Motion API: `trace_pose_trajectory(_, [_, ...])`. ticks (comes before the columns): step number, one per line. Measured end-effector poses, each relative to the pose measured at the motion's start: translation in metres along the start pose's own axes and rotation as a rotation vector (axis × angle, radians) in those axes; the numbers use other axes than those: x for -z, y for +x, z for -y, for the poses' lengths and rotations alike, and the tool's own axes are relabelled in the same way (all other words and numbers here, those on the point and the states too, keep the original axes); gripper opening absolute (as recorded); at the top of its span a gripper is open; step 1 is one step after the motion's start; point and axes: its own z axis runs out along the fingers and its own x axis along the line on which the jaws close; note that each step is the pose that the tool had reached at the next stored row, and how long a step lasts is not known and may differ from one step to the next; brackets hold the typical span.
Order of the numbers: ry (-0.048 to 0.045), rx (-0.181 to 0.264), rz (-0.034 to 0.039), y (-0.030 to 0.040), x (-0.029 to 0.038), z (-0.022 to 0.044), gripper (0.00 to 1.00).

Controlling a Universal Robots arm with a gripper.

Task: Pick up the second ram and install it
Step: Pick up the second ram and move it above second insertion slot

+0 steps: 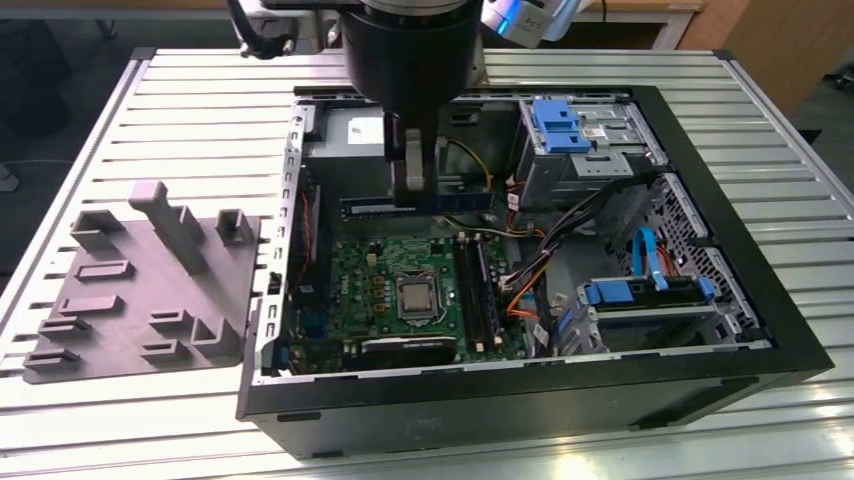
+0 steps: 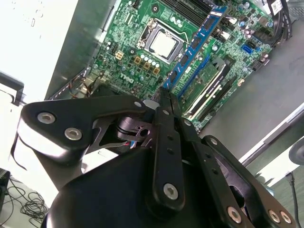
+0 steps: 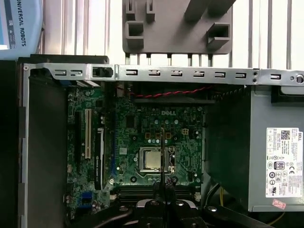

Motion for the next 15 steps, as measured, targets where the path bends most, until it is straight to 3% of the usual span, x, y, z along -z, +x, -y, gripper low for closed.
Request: trace_pose_trajectory(15, [-0.0009,0.0,0.0,0.0005,-0.0097,0.0092,0.12])
